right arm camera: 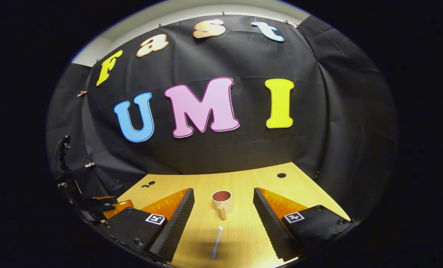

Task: Put the toothbrush and toothpaste on the desktop into the cup, then pick up the cup and place it on the coaster on the desktop.

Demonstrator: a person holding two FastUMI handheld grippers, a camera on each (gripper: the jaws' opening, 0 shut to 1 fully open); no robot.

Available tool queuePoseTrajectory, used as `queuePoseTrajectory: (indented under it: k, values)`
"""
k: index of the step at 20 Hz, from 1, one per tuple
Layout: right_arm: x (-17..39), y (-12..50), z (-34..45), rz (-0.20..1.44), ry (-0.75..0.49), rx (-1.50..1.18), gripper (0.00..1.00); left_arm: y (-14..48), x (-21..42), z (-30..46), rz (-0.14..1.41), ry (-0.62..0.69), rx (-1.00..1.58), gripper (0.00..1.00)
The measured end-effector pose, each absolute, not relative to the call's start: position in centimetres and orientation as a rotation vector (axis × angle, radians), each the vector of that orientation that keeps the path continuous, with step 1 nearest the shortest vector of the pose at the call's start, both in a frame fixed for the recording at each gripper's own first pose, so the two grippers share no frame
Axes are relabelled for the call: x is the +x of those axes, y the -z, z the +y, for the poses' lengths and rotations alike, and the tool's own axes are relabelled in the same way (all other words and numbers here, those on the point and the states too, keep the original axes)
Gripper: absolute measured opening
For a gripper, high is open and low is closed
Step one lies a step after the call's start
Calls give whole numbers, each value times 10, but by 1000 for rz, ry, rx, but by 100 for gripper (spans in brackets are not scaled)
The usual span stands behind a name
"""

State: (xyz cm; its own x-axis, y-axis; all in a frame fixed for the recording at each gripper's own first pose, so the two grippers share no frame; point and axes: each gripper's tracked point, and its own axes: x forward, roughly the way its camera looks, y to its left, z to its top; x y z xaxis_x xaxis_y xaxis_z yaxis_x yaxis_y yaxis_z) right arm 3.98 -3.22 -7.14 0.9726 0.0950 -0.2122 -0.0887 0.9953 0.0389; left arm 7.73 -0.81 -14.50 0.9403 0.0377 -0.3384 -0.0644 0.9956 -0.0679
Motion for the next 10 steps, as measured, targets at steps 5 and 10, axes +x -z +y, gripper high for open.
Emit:
queuePoseTrajectory:
  k: [5,10]
  values:
    - [53,74,-27,224,-151,17,98,203,90,-9,477,-54,-50,98]
    - [71,86,-30,254,-204,-6,98,261,96,-16,616,-46,-44,98]
